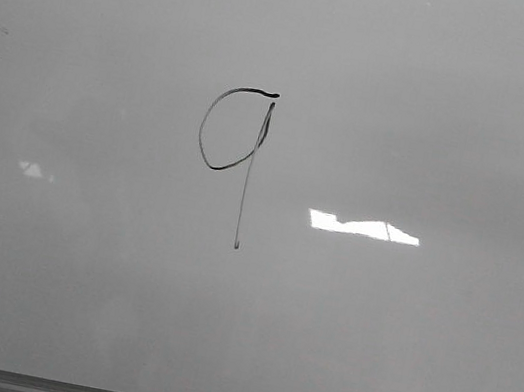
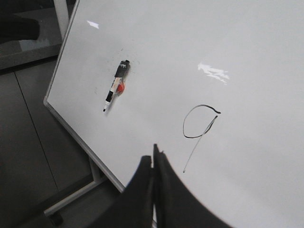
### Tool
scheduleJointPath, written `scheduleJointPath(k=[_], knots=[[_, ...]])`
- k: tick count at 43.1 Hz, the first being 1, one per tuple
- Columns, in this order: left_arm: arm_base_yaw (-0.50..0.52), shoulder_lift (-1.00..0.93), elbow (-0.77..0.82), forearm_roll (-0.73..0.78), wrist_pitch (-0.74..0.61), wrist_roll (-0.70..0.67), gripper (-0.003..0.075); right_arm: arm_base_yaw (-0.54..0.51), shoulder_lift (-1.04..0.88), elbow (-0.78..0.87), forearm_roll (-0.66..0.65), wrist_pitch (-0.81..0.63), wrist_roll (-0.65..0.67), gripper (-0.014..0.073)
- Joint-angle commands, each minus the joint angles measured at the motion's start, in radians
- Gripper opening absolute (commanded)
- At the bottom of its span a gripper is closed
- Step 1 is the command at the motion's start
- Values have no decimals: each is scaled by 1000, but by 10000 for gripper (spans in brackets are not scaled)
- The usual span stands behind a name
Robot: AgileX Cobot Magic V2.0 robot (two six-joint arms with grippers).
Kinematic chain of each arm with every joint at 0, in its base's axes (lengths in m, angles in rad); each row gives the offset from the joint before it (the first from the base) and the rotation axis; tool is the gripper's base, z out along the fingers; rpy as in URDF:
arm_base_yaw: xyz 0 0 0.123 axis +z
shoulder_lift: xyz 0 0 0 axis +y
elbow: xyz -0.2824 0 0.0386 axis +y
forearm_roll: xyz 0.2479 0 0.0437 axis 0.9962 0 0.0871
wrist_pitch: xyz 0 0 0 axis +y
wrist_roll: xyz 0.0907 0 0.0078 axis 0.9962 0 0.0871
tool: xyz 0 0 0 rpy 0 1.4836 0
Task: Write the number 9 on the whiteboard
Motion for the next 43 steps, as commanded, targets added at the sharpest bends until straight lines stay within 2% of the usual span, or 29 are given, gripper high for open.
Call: scheduleJointPath(k=[1, 10, 30, 33, 38, 43], knots=[[-7, -92, -21, -17, -58, -2, -19, -6, 1, -23, 39, -38, -2, -69], [-7, -206, -21, -17, -60, -2, -19, -6, 1, -23, 39, -38, -2, -69], [-7, -210, -3, 3, -87, -4, -19, -6, 1, -23, 39, -38, -2, -69], [-7, -229, 29, 75, -132, -62, -19, -6, 1, -23, 39, -38, -2, -69], [-7, -297, 117, 274, -245, -279, -19, -6, 1, -23, 39, -38, -2, -69], [-7, -390, 235, 300, -295, -298, -19, -6, 1, -23, 39, -37, -2, -69]])
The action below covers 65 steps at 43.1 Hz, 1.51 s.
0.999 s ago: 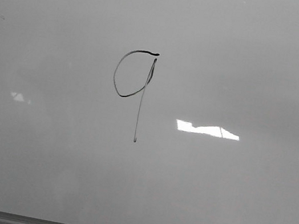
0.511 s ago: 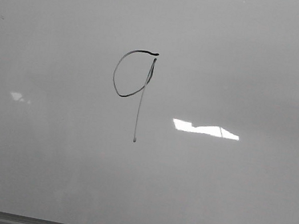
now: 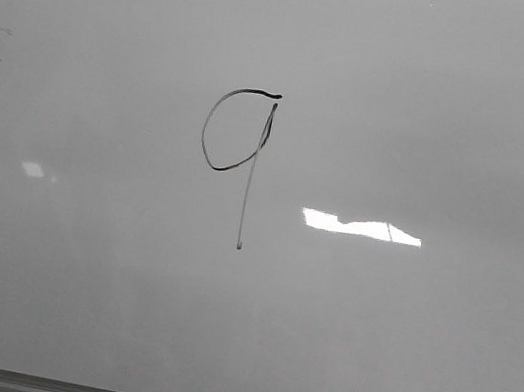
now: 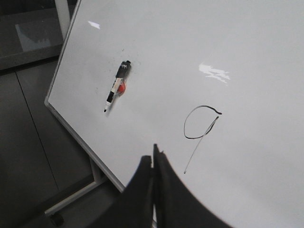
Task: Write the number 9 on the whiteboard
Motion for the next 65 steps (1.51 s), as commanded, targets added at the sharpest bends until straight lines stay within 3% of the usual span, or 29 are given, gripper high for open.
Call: scheduleJointPath(k=[1, 16, 59, 65], knots=[[-5, -48, 50, 26, -112, -38, -19, -6, 1, -23, 39, -37, -2, -69], [-4, -124, 303, 28, -176, -38, -19, -6, 1, -23, 39, -35, -2, -69], [-4, -124, 305, 28, -155, -38, -19, -6, 1, -22, 39, -68, -2, -69], [-4, -124, 305, 28, -155, -38, -19, -14, -41, -15, -87, -142, 37, -69]])
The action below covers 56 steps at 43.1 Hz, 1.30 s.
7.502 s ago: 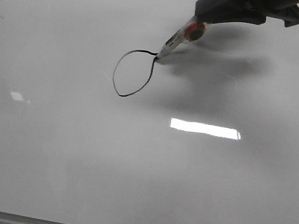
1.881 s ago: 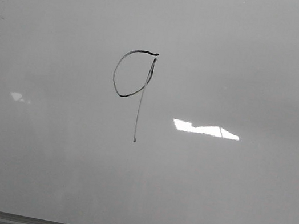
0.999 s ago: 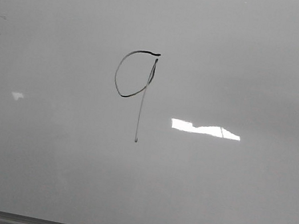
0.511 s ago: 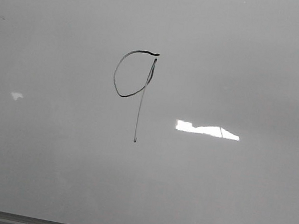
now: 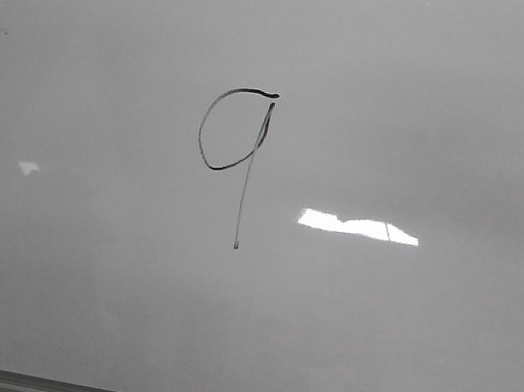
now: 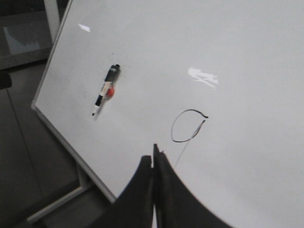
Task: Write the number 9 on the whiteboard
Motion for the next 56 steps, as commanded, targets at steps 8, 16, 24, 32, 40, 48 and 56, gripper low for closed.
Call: scheduleJointPath(k=[8, 16, 24, 32, 40, 48, 56], knots=[[-4, -20, 2, 1, -88, -11, -19, -69, -154, 87, -481, -263, 434, -69], [-4, -20, 2, 1, -88, -11, -19, -176, -251, 262, -832, -396, 848, -69], [-4, -20, 2, 1, -88, -11, -19, -293, -344, 404, -854, -416, 891, -69], [-4, -20, 2, 1, -88, -11, -19, -342, -436, 514, -869, -422, 896, -69], [-4, -20, 2, 1, -88, -11, -19, -346, -521, 542, -871, -368, 896, -69], [-4, -18, 2, 1, -88, -11, -19, -346, -515, 542, -871, -355, 896, -69], [-4, -18, 2, 1, -88, -11, -19, -346, -515, 542, -871, -352, 896, -69]])
